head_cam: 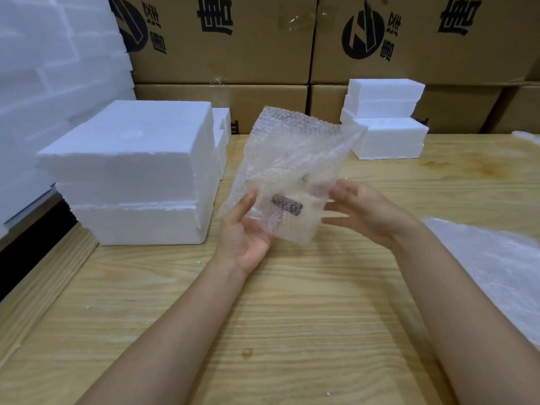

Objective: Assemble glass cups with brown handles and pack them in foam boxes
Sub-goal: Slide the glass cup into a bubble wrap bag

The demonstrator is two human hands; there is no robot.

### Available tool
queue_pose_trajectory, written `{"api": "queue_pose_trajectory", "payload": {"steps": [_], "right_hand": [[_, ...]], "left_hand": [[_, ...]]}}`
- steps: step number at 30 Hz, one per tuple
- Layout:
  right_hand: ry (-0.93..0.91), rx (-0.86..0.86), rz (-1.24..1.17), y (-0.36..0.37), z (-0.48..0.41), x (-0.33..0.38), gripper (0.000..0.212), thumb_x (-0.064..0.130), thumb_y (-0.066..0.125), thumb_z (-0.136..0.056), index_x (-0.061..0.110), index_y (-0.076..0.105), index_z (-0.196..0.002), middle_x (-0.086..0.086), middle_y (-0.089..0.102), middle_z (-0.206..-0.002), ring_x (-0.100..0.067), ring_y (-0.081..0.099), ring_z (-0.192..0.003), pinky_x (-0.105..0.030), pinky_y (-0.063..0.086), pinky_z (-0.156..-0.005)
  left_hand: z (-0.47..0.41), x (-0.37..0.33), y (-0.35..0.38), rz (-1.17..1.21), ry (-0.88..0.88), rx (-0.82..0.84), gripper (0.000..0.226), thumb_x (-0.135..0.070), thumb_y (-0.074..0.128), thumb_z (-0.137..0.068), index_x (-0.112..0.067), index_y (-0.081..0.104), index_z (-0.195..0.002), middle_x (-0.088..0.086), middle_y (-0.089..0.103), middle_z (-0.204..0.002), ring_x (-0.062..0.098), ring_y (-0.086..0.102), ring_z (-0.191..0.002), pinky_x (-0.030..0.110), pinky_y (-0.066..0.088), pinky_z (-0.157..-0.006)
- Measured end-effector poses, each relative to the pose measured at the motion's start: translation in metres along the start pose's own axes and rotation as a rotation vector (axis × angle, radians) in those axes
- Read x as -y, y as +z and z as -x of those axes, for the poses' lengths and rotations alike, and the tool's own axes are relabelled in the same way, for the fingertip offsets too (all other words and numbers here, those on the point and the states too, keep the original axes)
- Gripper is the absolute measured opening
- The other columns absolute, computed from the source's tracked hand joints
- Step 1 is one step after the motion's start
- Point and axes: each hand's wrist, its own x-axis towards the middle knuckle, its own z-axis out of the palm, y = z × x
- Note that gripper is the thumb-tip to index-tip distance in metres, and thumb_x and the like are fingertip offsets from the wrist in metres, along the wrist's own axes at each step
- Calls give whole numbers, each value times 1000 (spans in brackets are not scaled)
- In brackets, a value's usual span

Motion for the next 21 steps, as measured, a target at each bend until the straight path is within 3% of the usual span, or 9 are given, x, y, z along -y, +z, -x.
{"api": "queue_pose_trajectory", "payload": {"steps": [3,4,7,10,13,17,19,21], "right_hand": [[-147,-113,-251,15,-6,-2,10,22,70,-75,16,73,-82,-1,75,-89,-14,70,-87,-36,53,-86],[-184,-179,-317,15,-7,0,6,16,66,-81,15,72,-79,0,75,-85,-13,70,-82,-34,55,-83],[-226,-250,-359,15,-7,5,8,9,60,-89,11,66,-86,-4,74,-84,-17,70,-80,-34,58,-80],[-258,-299,-388,20,-7,5,7,5,58,-90,10,63,-90,-2,73,-77,-16,71,-75,-34,59,-79],[-277,-287,-450,25,-9,6,10,5,58,-91,11,59,-98,2,72,-72,-13,70,-68,-29,59,-67],[-210,-296,-200,30,-10,1,13,5,62,-89,18,63,-87,0,71,-71,-10,66,-61,-22,54,-56],[-161,-320,-35,31,-11,-2,18,4,63,-88,19,64,-79,-2,69,-76,-14,66,-69,-26,55,-65],[-87,-328,71,32,-12,-3,14,7,65,-89,19,65,-80,-13,69,-93,-27,65,-88,-41,54,-80]], "left_hand": [[2,1,-2,-76,-27,5,41,-10,90,-53,-8,75,-90,16,69,-102,30,67,-98,47,52,-95],[2,1,-3,-124,-36,-38,37,-7,87,-57,-9,74,-92,14,69,-102,29,68,-97,45,52,-95],[1,1,-5,-276,-44,-138,35,-10,70,-71,-10,68,-106,9,69,-107,24,65,-99,36,53,-90],[1,1,-3,-385,-51,-165,47,-10,69,-70,-8,62,-116,7,68,-108,24,63,-98,27,57,-75],[2,1,-3,-450,-55,-148,70,-9,69,-69,-18,48,-135,8,64,-125,28,63,-110,35,56,-87],[5,6,0,-519,-89,-99,71,-5,69,-67,-20,49,-133,12,63,-127,30,66,-107,40,58,-83],[6,6,0,-524,-102,-93,71,0,69,-65,-19,51,-131,14,64,-124,29,67,-102,38,60,-76],[7,6,0,-530,-109,-80,73,3,69,-62,-20,51,-129,15,63,-124,28,67,-101,37,60,-73]]}}
